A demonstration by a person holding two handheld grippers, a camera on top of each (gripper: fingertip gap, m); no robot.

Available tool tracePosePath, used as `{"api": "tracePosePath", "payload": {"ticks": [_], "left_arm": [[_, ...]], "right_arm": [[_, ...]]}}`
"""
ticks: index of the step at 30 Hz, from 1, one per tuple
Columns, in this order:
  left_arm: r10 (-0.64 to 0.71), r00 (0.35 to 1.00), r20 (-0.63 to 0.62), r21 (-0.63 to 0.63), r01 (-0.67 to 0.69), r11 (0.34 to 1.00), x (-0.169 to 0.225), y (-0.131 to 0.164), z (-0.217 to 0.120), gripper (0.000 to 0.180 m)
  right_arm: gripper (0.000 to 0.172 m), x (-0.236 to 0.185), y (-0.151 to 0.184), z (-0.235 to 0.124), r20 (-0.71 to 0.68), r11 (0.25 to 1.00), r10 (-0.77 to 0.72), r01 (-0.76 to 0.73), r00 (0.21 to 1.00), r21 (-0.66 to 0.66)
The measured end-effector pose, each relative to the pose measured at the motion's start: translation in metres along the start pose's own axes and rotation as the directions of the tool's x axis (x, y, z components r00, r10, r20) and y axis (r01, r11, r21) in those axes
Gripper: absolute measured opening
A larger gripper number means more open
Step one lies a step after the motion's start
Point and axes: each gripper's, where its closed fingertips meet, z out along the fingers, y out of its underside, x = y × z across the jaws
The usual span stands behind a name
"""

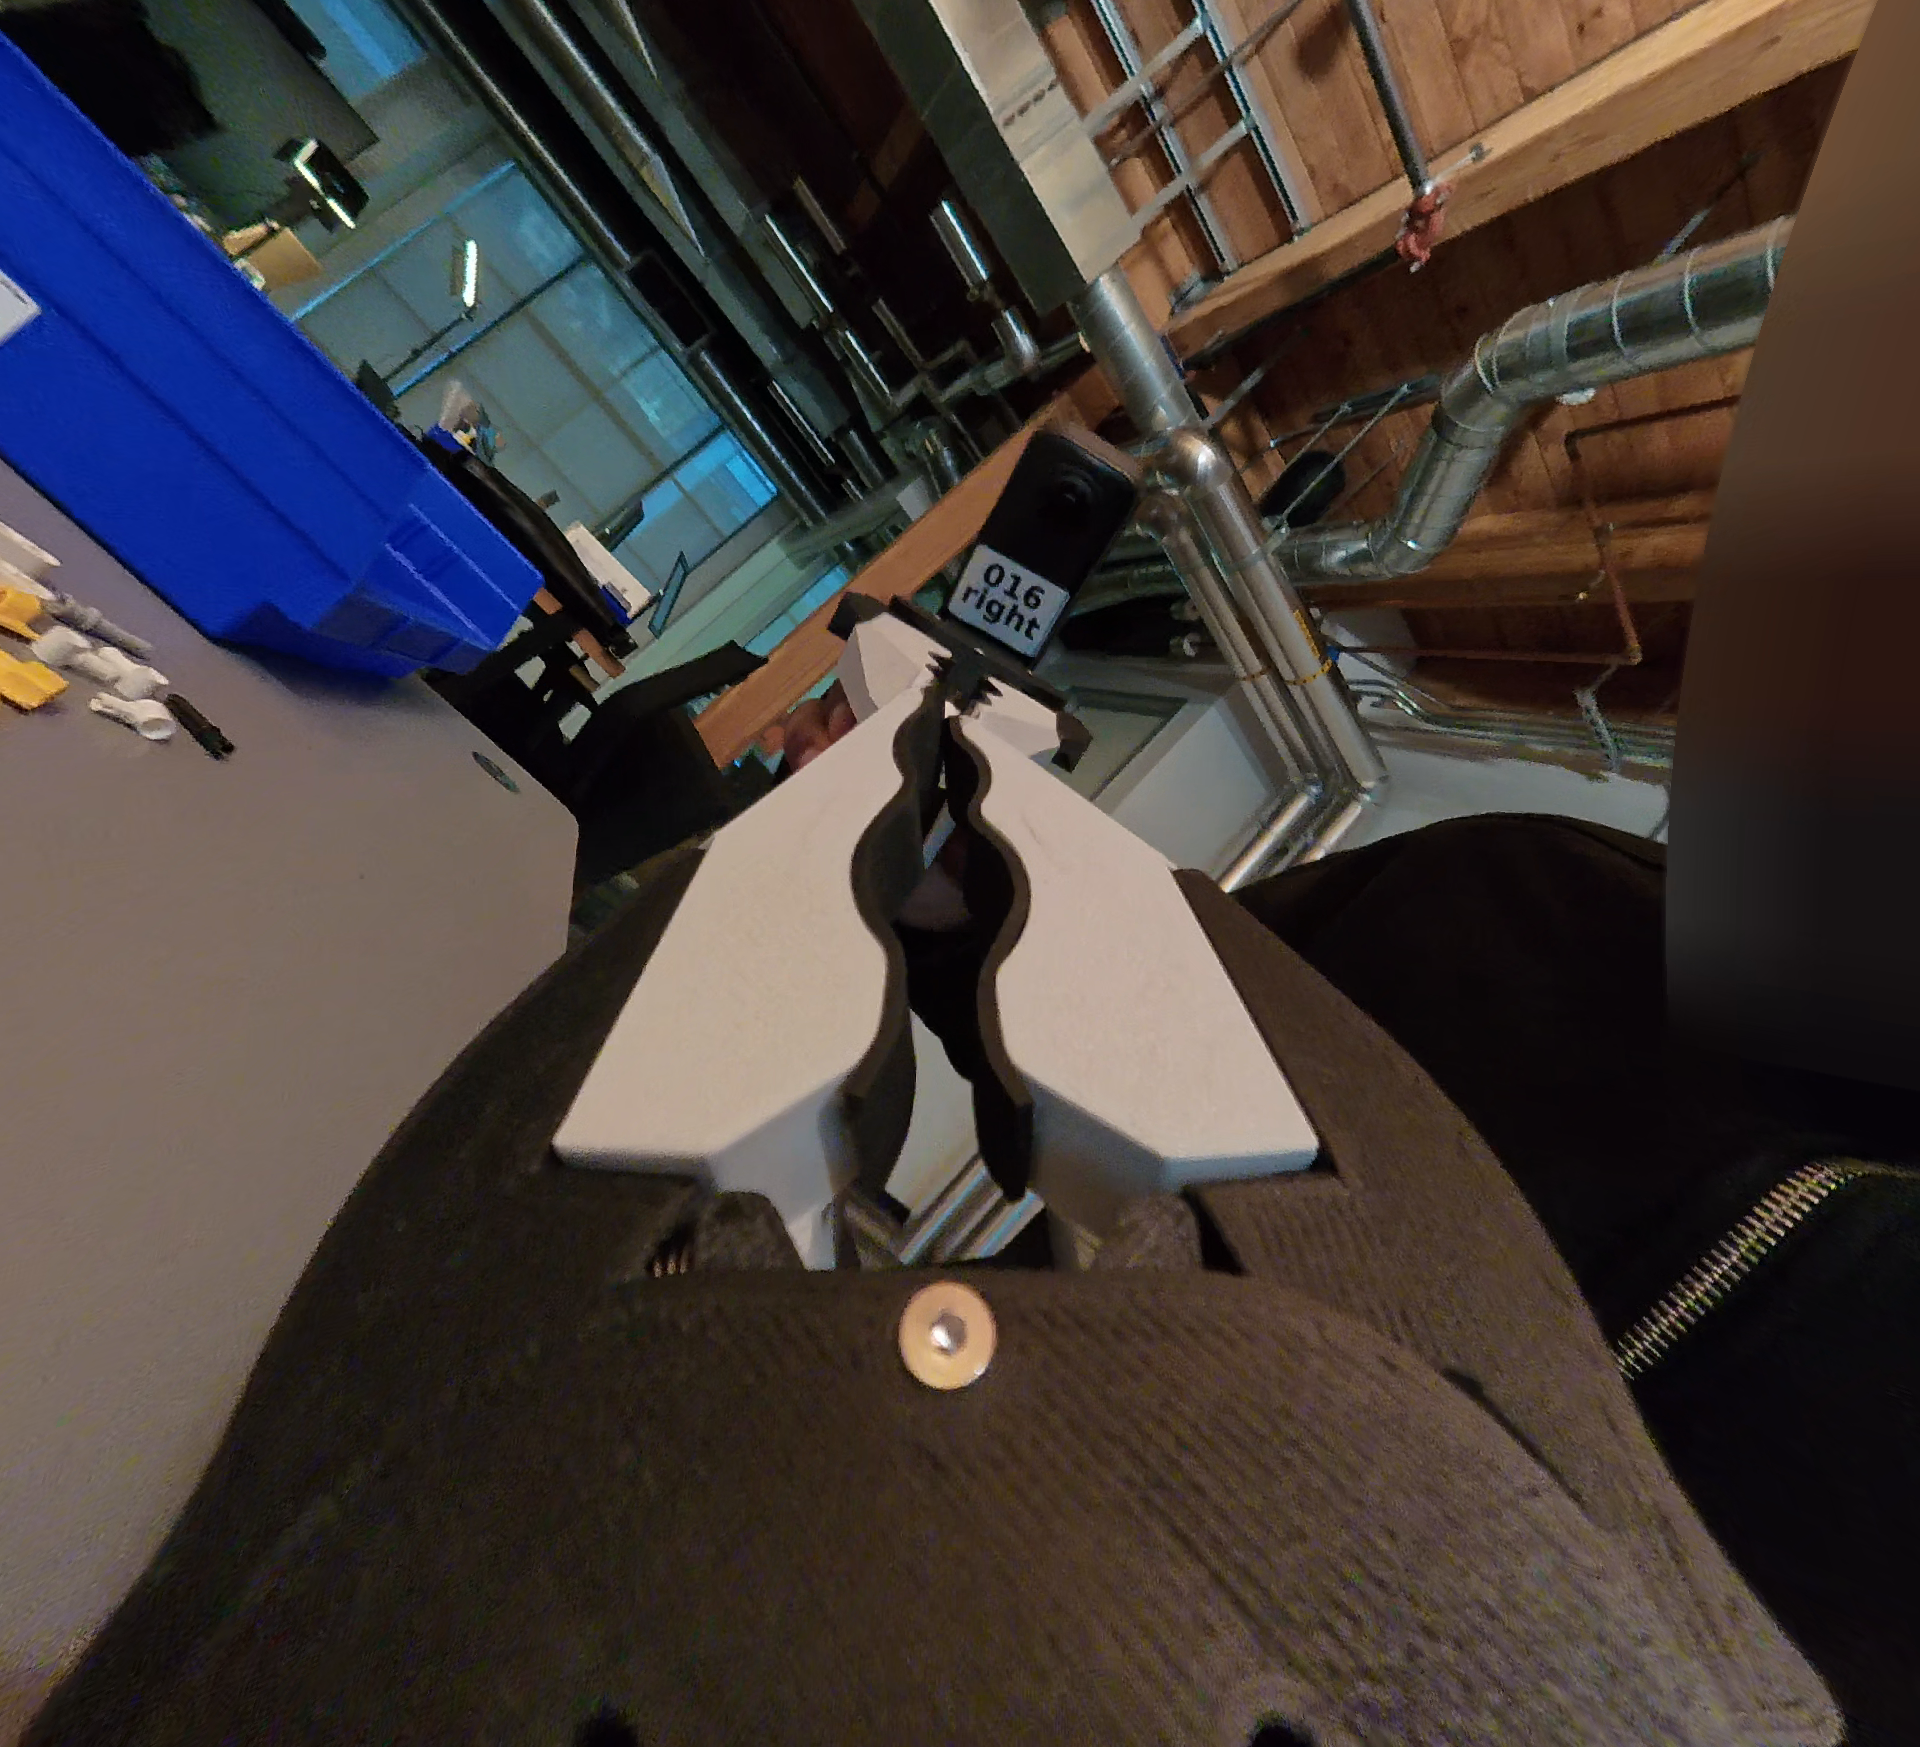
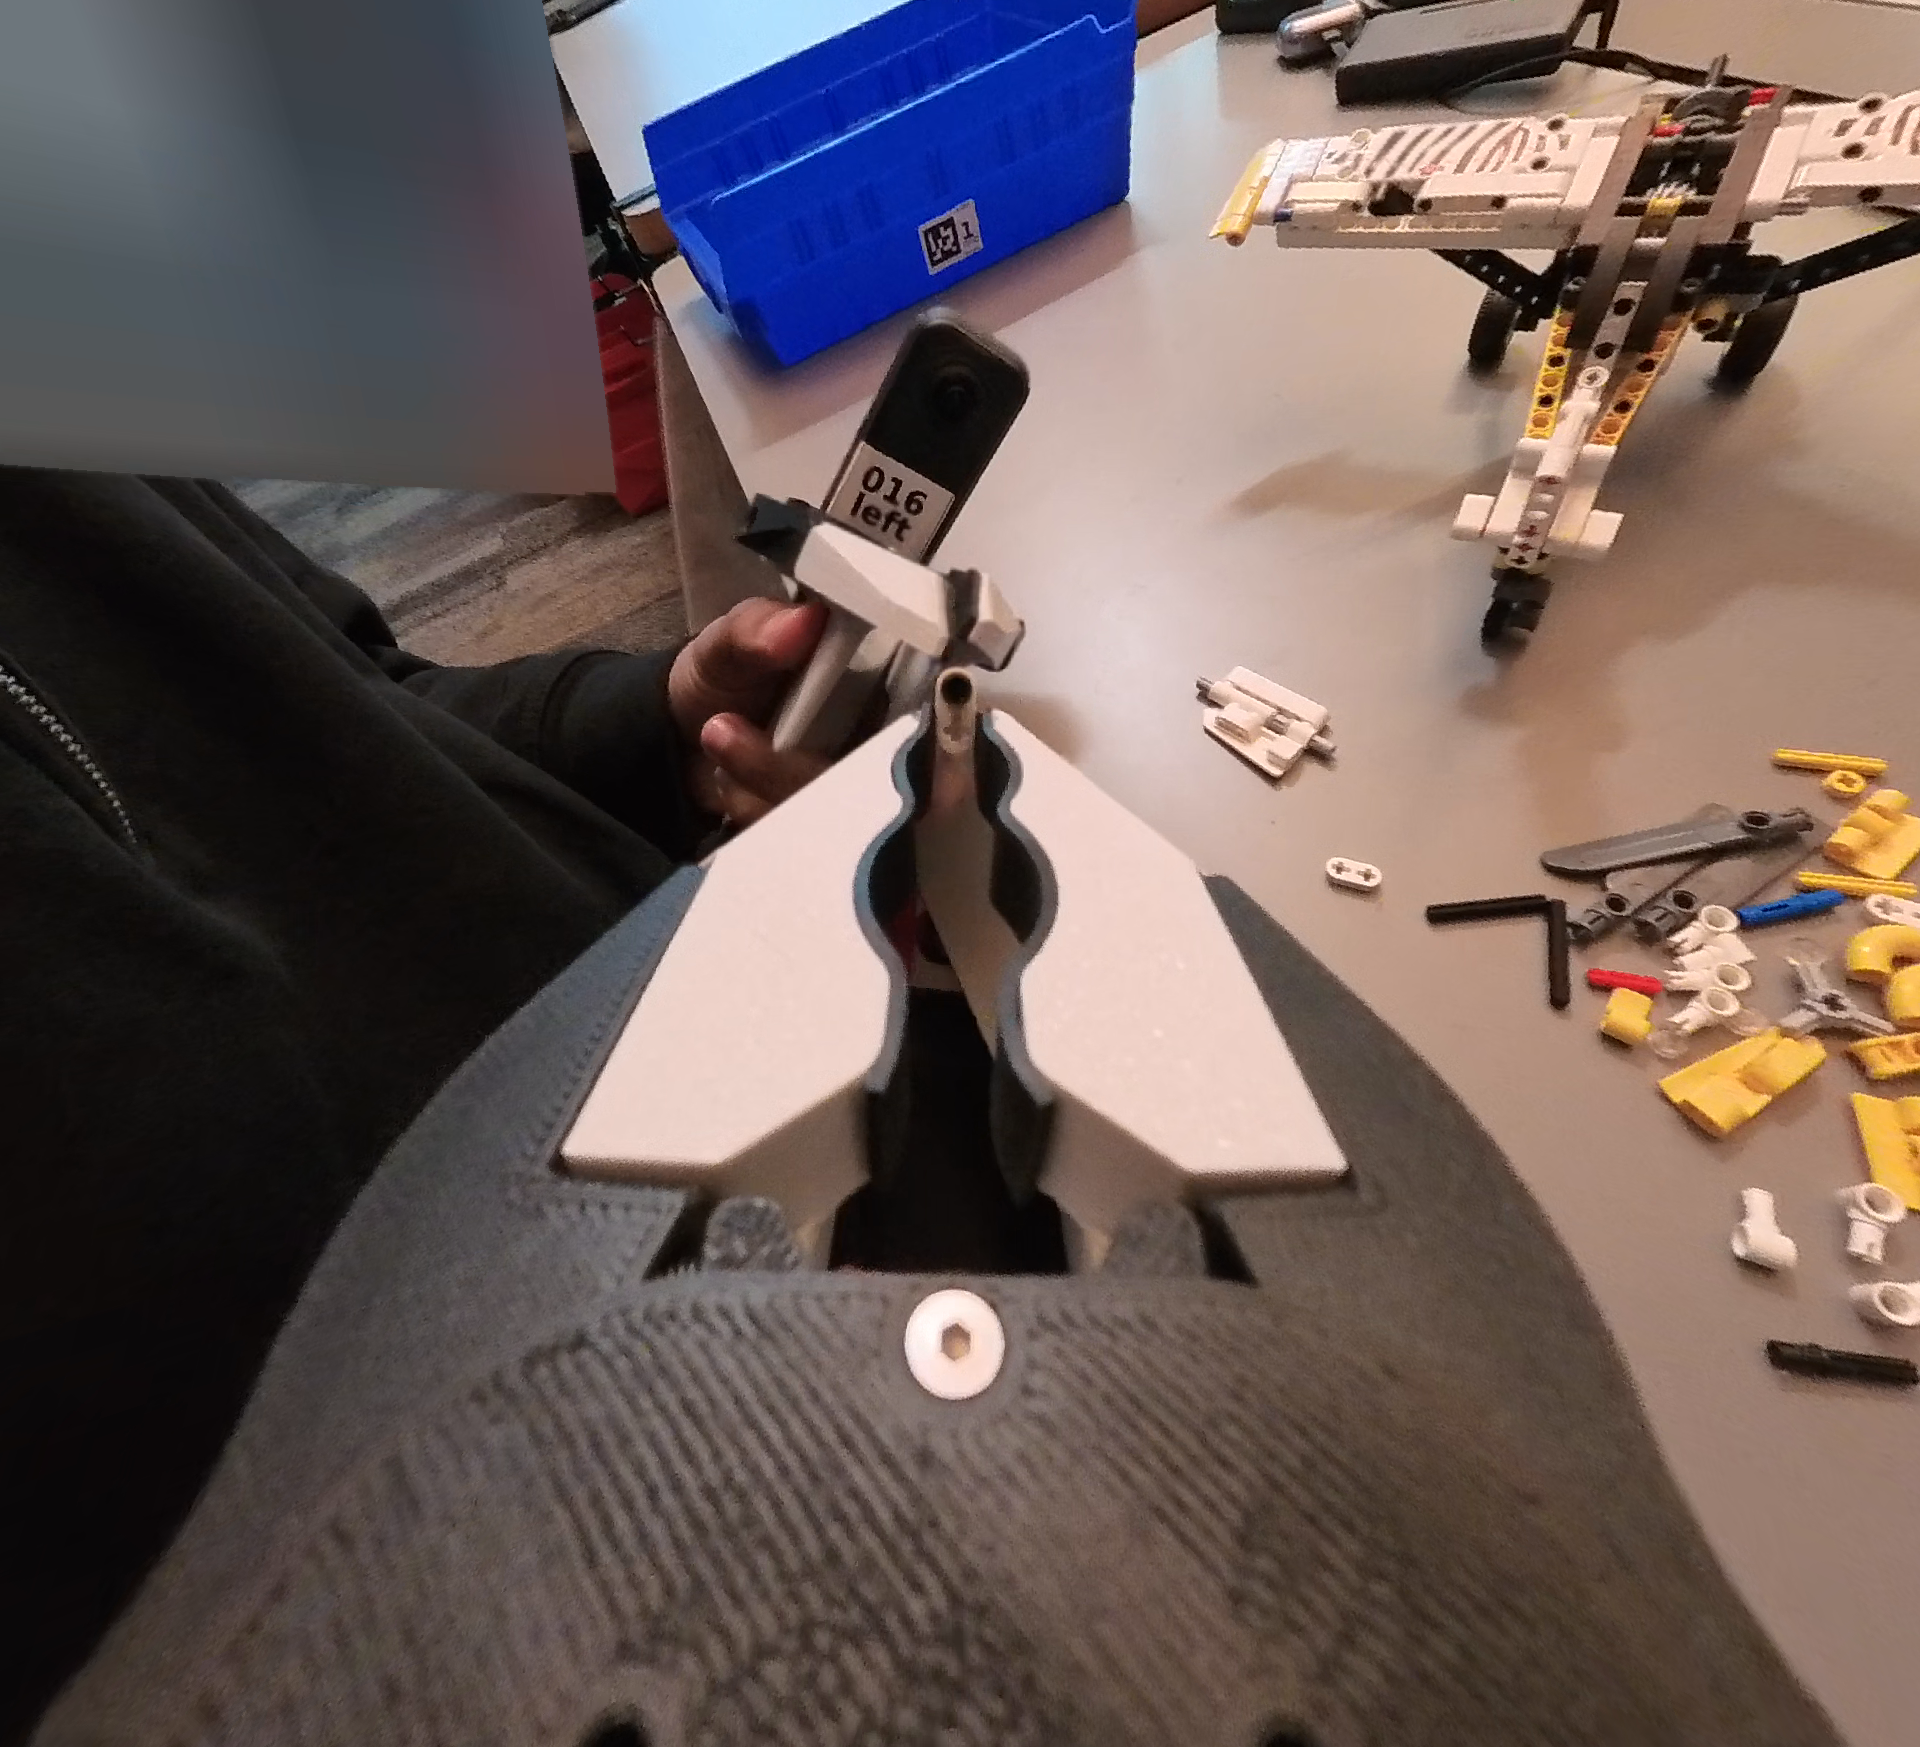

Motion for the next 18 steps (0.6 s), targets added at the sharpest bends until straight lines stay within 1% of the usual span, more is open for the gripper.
{"api": "tracePosePath", "payload": {"ticks": [2,3,6,8,9,11,18], "left_arm": [[-0.001,1.000,-0.001,0.025,0.001,1.000,0.000,-0.004,-0.003,0.000],[0.000,1.000,-0.006,0.020,0.000,1.000,0.000,-0.004,-0.004,0.004],[0.032,0.999,-0.005,-0.019,-0.032,0.999,0.002,0.001,-0.002,0.010],[0.067,0.998,0.011,-0.062,-0.066,0.996,0.002,0.008,0.001,0.011],[0.082,0.997,0.010,-0.073,-0.081,0.994,0.002,0.010,0.002,0.010],[0.094,0.996,-0.001,-0.065,-0.093,0.994,0.005,0.010,0.002,0.000],[0.103,0.995,-0.012,-0.086,-0.104,0.991,0.006,0.012,0.002,0.000]], "right_arm": [[0.005,-0.001,-0.002,-0.001,0.011,1.000,0.006,-0.006,1.000,0.006],[0.005,-0.002,-0.003,-0.002,0.021,1.000,0.014,-0.014,1.000,0.010],[0.005,-0.006,-0.005,-0.002,0.052,0.999,0.046,-0.047,0.998,0.021],[0.005,-0.008,-0.005,-0.001,0.067,0.998,0.065,-0.066,0.996,0.023],[0.005,-0.008,-0.004,-0.001,0.073,0.997,0.071,-0.073,0.995,0.021],[0.005,-0.009,-0.003,0.000,0.081,0.997,0.080,-0.081,0.993,0.014],[0.004,-0.011,-0.002,-0.001,0.119,0.992,0.125,-0.127,0.985,0.014]]}}
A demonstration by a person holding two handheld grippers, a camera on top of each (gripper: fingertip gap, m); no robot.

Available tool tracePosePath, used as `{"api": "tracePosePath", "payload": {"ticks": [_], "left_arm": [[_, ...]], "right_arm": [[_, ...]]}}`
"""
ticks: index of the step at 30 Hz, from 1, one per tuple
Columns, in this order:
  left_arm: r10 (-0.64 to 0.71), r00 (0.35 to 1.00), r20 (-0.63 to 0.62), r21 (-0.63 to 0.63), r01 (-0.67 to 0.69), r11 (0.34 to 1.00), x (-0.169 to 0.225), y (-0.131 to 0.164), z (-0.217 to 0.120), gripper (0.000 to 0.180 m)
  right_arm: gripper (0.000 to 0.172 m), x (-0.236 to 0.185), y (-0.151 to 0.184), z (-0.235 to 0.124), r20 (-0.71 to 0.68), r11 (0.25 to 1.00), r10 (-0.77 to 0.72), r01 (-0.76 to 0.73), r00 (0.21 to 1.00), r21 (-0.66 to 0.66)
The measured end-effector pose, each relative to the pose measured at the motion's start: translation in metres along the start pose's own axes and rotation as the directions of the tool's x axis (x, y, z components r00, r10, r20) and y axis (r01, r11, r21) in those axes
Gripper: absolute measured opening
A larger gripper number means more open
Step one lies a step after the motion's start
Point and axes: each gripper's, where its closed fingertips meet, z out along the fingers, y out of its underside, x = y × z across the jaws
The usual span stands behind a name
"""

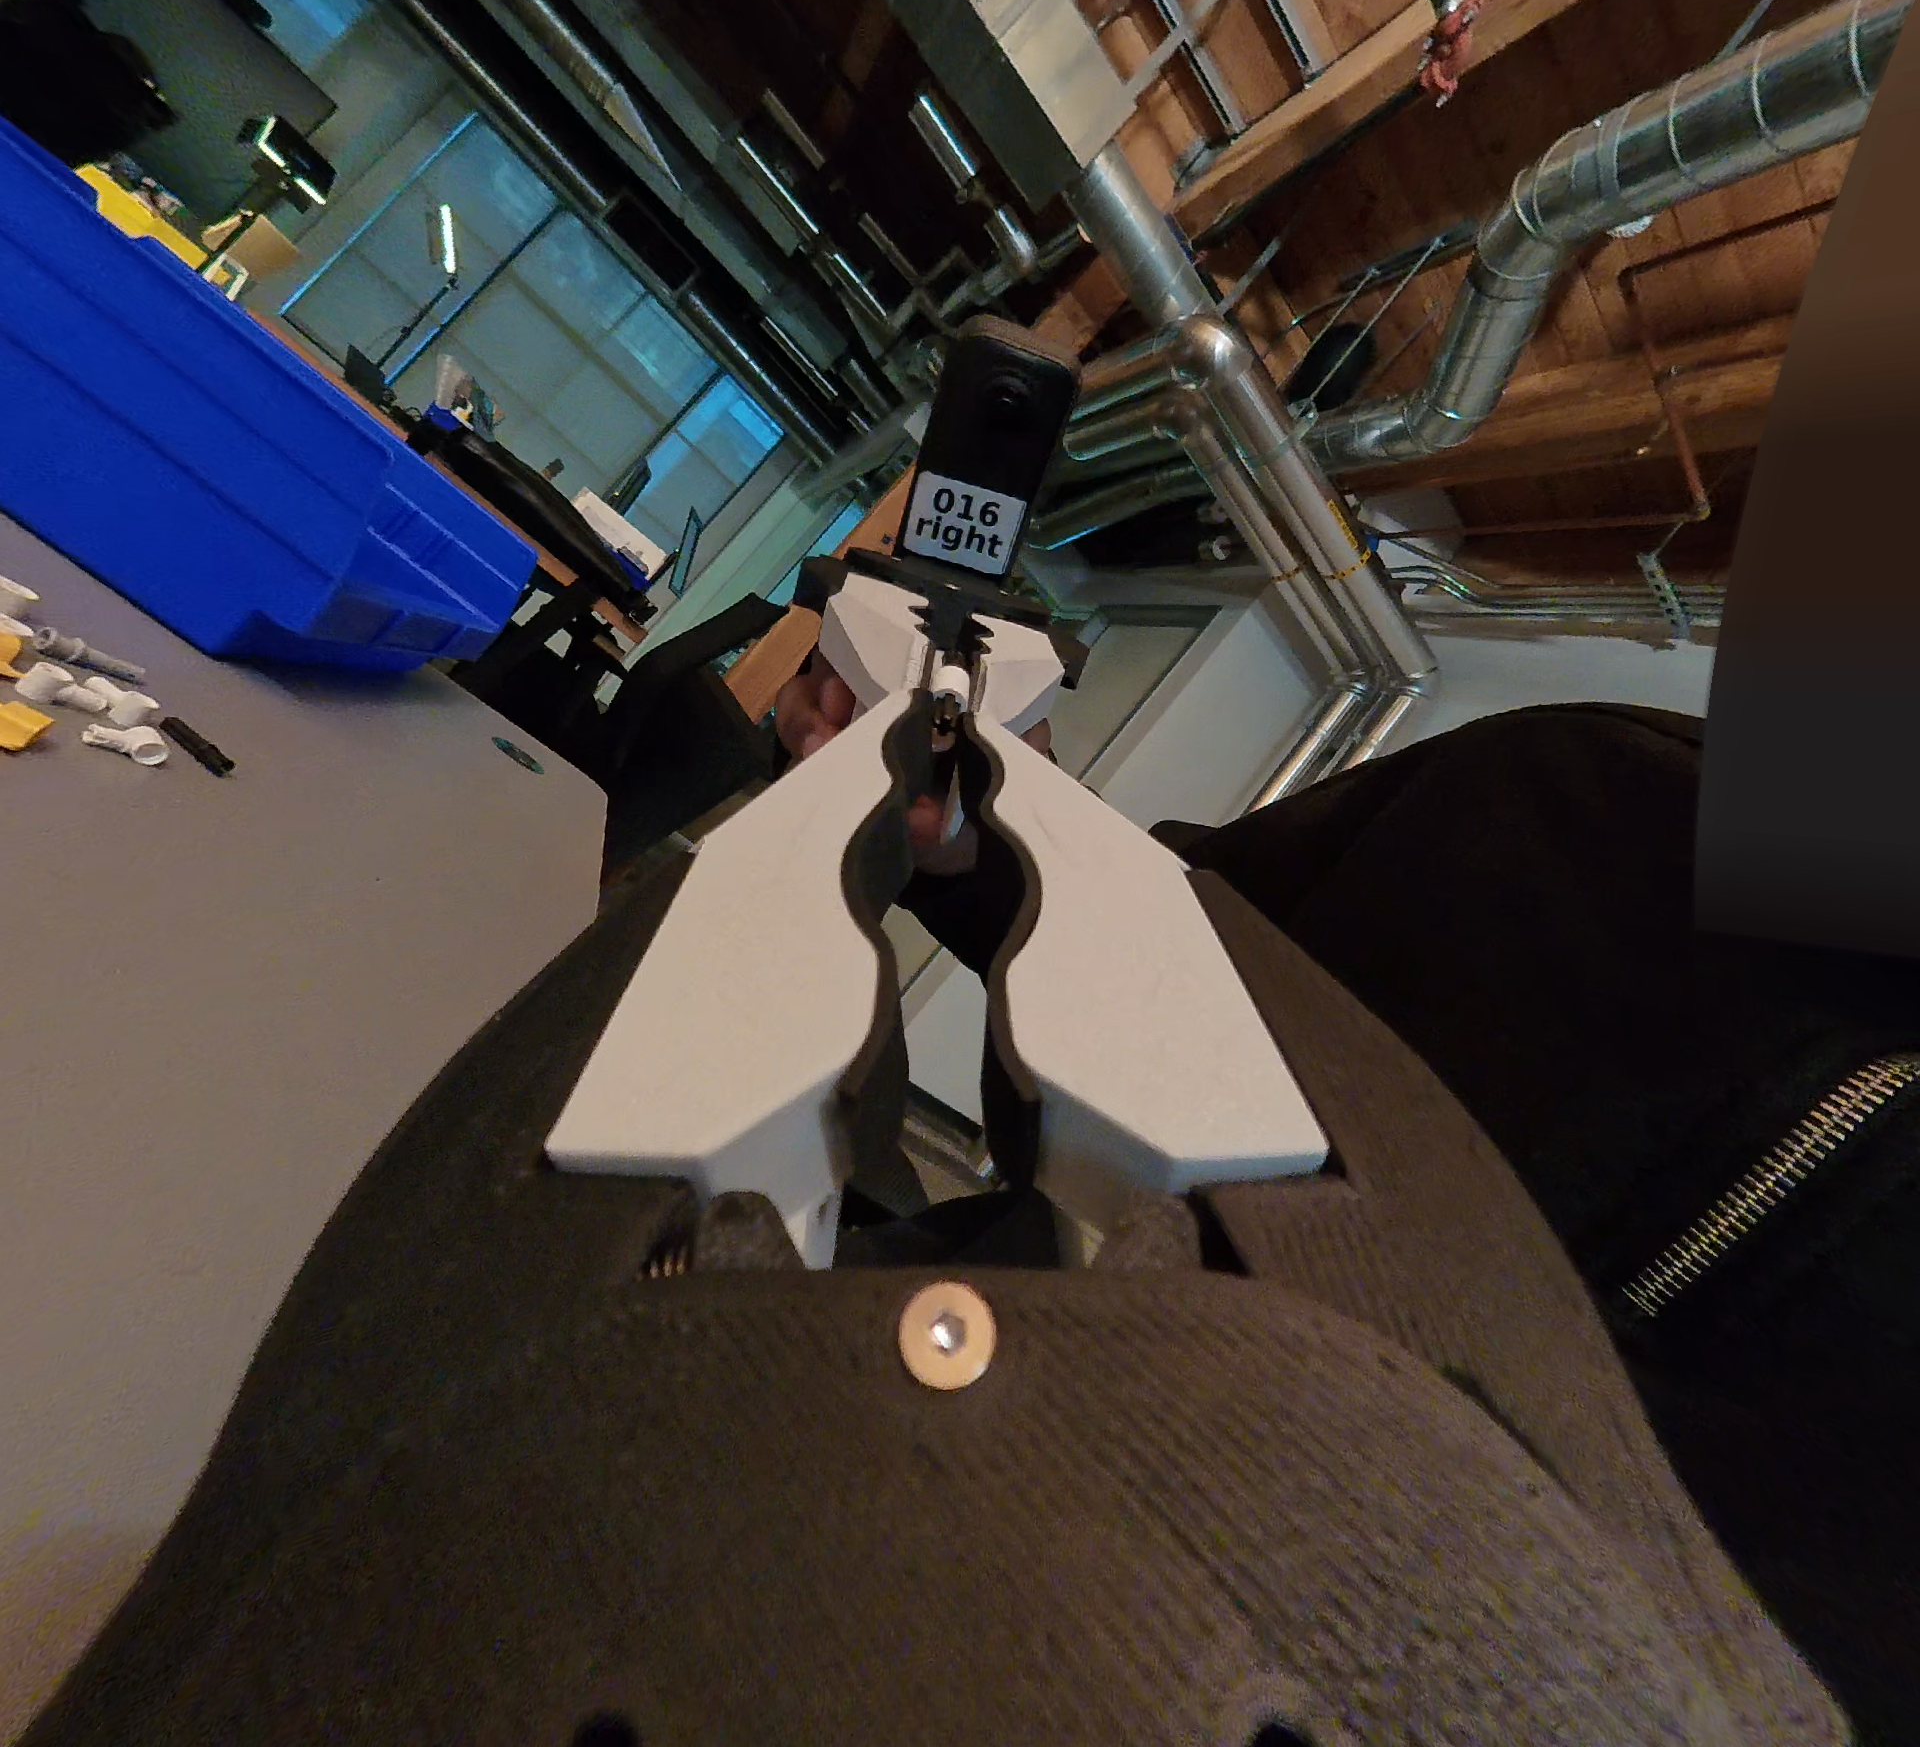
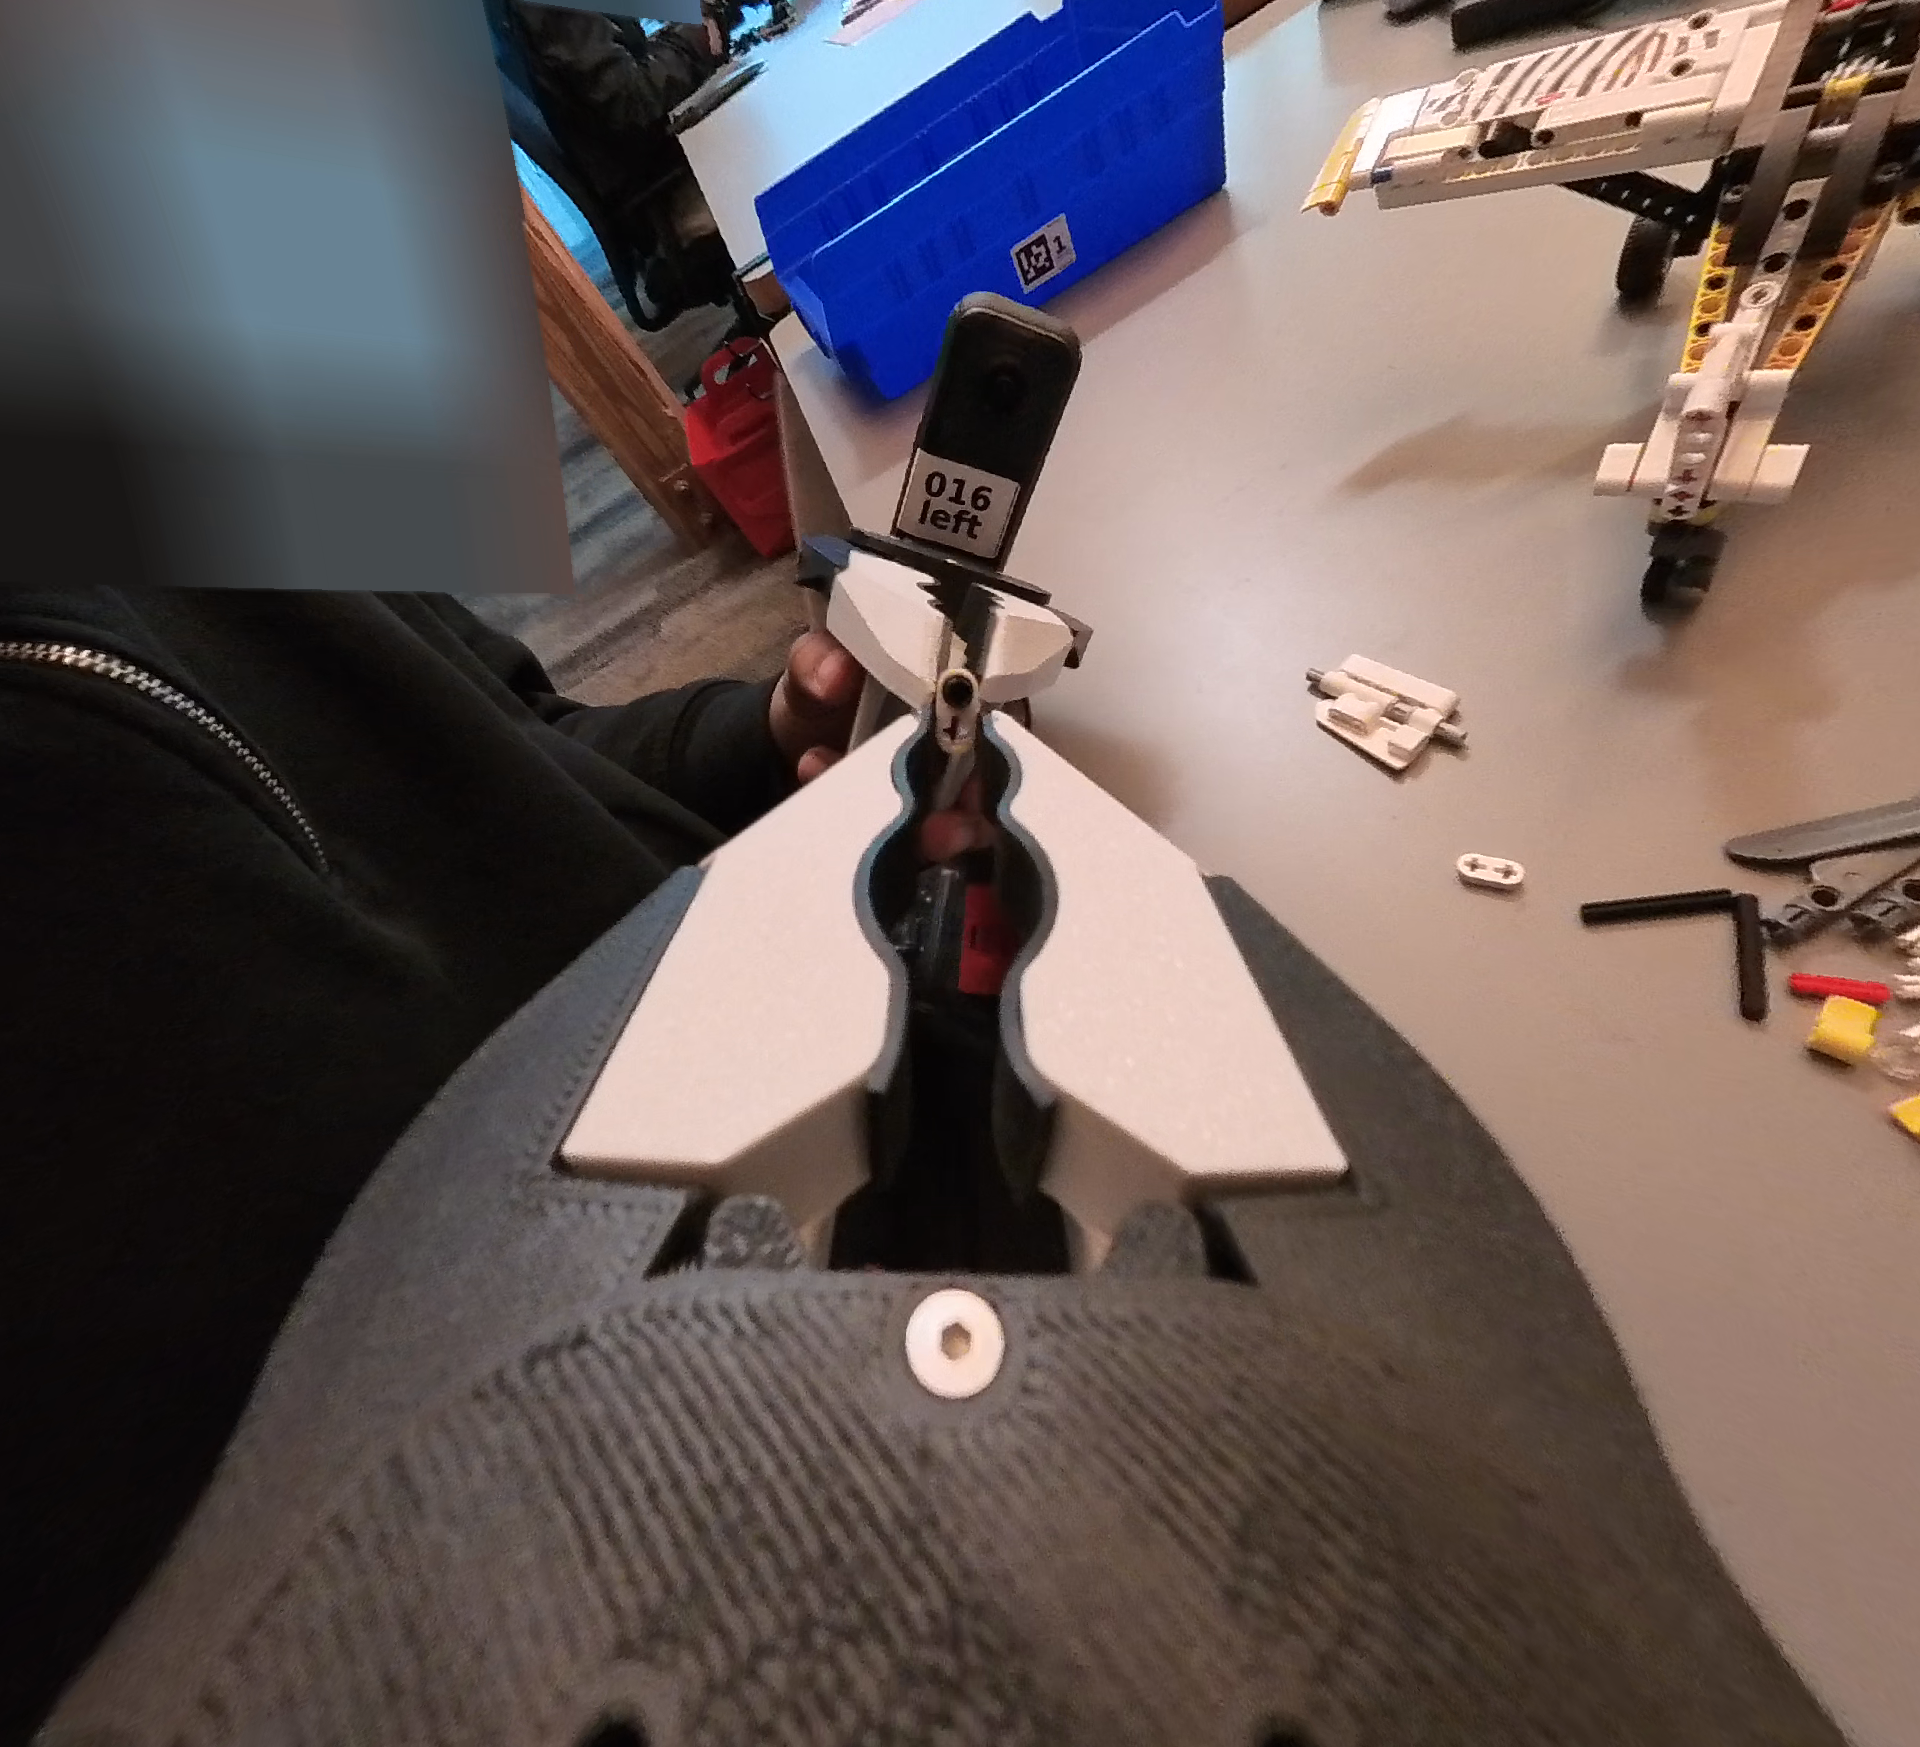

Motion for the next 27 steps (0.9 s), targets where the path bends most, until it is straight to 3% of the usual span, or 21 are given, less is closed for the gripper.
{"api": "tracePosePath", "payload": {"ticks": [9,23,27], "left_arm": [[-0.020,1.000,-0.003,-0.005,0.020,1.000,-0.002,0.001,0.000,0.000],[-0.027,1.000,-0.005,-0.036,0.027,0.999,-0.002,0.007,0.002,0.000],[-0.022,0.999,0.045,-0.011,0.023,1.000,-0.010,0.003,0.000,0.008]], "right_arm": [[0.016,0.005,-0.001,-0.001,-0.042,0.999,-0.051,0.052,0.998,0.017],[0.005,0.000,0.000,-0.003,-0.019,0.999,-0.040,0.039,0.999,-0.023],[0.005,0.015,0.000,-0.006,-0.109,0.998,0.003,-0.010,0.994,-0.061]]}}
